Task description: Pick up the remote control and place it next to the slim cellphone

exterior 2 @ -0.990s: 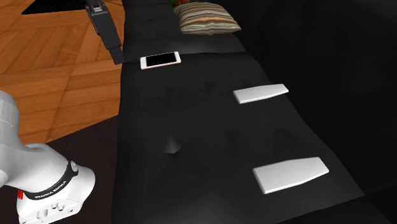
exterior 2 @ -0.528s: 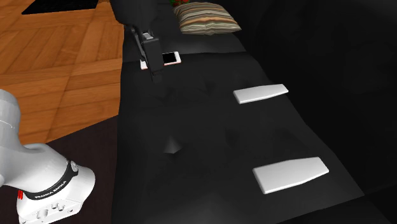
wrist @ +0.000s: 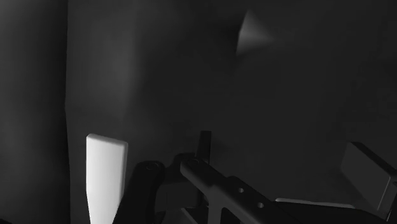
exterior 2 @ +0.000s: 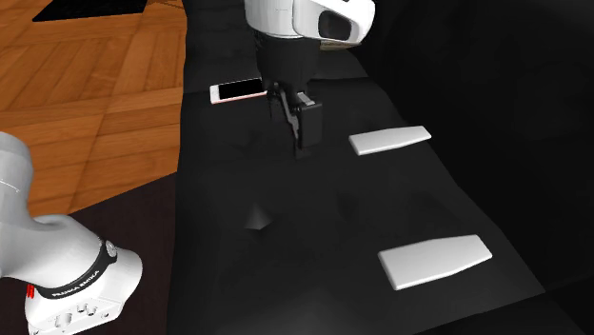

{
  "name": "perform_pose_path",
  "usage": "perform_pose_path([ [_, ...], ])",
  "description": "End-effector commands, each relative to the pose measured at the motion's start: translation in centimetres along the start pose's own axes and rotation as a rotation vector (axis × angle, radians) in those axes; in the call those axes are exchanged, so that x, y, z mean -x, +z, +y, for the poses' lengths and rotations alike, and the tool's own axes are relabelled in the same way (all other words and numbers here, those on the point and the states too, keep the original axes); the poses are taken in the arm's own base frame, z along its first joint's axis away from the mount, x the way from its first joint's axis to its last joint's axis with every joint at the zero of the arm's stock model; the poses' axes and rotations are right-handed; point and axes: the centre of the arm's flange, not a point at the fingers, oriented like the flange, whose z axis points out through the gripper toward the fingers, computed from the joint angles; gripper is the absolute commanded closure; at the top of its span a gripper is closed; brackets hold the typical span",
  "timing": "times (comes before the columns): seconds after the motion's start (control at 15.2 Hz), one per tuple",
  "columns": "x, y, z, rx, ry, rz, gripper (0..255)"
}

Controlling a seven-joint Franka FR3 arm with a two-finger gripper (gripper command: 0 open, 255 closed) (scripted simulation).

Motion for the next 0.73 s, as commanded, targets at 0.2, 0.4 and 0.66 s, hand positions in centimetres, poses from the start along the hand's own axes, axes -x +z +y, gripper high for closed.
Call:
perform_pose_path([
  [0.2, -4.6, 2.7, 4.0, -0.001, 0.034, -0.014, 0],
  [0.4, -7.3, 4.3, 6.6, -0.001, 0.054, -0.022, 0],
  [0.66, -10.8, 6.3, 10.2, -0.002, 0.082, -0.033, 0],
])
